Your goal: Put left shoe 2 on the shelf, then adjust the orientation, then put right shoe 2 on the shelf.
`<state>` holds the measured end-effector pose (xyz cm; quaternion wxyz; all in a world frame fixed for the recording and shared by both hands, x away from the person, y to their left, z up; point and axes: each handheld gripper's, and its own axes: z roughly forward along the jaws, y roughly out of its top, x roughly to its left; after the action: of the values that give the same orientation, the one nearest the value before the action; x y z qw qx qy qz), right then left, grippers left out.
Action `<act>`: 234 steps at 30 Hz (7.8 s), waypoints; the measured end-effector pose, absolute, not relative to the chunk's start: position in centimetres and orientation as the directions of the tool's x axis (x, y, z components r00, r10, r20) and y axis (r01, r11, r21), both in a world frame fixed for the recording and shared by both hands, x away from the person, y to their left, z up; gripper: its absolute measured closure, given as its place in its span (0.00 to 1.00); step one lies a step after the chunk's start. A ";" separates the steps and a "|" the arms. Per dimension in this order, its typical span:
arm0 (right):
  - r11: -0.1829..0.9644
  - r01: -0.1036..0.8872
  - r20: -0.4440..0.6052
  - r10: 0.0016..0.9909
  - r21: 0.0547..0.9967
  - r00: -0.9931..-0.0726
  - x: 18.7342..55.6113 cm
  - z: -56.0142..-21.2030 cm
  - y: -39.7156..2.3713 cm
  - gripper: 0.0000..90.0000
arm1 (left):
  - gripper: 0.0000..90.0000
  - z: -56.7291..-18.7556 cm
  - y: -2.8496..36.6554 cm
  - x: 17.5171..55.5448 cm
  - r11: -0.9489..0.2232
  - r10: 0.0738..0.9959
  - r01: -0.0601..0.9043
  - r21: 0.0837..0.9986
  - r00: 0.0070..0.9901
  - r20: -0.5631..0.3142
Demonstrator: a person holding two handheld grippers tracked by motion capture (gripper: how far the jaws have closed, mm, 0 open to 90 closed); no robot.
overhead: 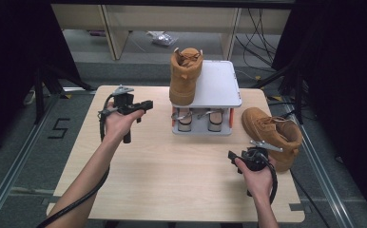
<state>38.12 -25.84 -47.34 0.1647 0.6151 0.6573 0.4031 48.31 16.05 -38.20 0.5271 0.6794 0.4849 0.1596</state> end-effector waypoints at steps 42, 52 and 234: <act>-0.109 0.630 0.257 0.955 0.769 -0.149 38.6 -42.5 -28.6 0.52 | 0.85 -46.9 22.6 43.3 0.144 0.851 0.521 0.841 0.368 -0.374; -0.121 0.648 0.271 0.953 0.752 -0.137 38.1 -40.2 -30.0 0.65 | 0.84 -47.1 22.8 42.8 0.149 0.845 0.513 0.845 0.377 -0.378; -0.547 0.736 0.534 0.791 0.399 0.298 49.3 -31.4 -42.1 0.91 | 0.77 -49.0 23.5 42.2 0.166 0.840 0.571 0.804 0.344 -0.419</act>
<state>49.27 -42.06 -31.39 0.0389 0.8047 0.4744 0.3548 42.22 23.45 -48.99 0.5214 0.6326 0.5579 0.1291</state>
